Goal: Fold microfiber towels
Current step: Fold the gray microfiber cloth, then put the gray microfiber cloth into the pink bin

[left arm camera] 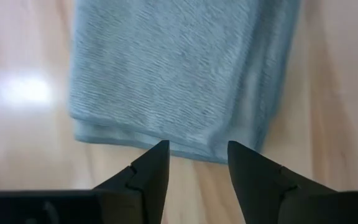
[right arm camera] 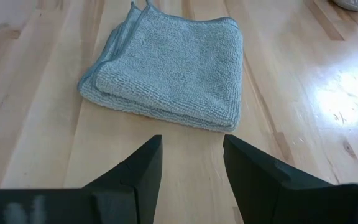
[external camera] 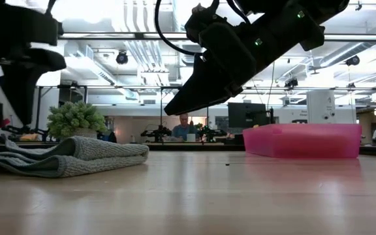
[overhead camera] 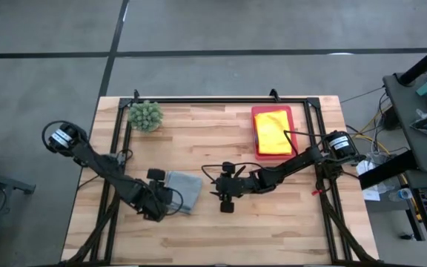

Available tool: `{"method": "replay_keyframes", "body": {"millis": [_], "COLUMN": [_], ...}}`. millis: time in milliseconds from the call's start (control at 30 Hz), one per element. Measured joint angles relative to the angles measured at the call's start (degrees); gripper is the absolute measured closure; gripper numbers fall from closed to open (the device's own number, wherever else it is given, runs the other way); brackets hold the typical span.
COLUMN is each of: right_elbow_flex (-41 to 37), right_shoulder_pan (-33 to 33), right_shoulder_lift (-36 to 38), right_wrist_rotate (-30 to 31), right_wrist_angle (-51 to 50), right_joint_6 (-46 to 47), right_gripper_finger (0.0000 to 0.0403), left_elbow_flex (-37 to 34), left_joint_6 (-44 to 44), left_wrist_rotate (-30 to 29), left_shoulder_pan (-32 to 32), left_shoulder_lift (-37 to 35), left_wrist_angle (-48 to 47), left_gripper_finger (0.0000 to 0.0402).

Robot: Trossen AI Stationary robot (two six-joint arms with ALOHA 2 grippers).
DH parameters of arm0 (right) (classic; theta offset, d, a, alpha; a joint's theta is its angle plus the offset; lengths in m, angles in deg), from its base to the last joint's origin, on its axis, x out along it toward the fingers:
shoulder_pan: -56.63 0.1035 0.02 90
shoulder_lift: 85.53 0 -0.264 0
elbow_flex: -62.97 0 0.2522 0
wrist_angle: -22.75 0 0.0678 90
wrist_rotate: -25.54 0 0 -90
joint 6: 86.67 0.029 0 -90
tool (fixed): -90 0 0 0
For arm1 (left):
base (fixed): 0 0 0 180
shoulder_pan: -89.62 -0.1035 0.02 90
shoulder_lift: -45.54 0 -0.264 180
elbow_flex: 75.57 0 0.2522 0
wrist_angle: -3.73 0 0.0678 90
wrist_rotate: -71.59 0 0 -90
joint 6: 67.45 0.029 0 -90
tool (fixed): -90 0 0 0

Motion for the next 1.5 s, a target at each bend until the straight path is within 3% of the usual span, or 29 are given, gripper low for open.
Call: {"method": "replay_keyframes", "body": {"millis": [467, 900, 1200, 1500], "right_elbow_flex": [0.0, 0.0, 0.0, 0.0], "right_shoulder_pan": [0.0, 0.0, 0.0, 0.0], "right_shoulder_lift": [0.0, 0.0, 0.0, 0.0], "right_wrist_rotate": [0.0, 0.1, 0.1, 0.1], "right_wrist_angle": [0.7, 0.7, 0.7, 0.7], "right_joint_6": [-0.2, -0.2, -0.2, -0.2], "right_gripper_finger": [0.0241, 0.0241, 0.0241, 0.0241], "left_elbow_flex": [-5.7, -5.7, -0.8, 0.5], "left_joint_6": [0.0, -0.5, -0.4, -3.6], "left_wrist_rotate": [0.5, 0.6, 1.6, 9.6], "left_shoulder_pan": [0.3, 0.1, 0.1, 2.0], "left_shoulder_lift": [0.0, 0.3, -1.6, -0.9], "left_wrist_angle": [9.7, 9.6, 3.6, 4.4], "left_gripper_finger": [0.0261, 0.0395, 0.0401, 0.0402]}}
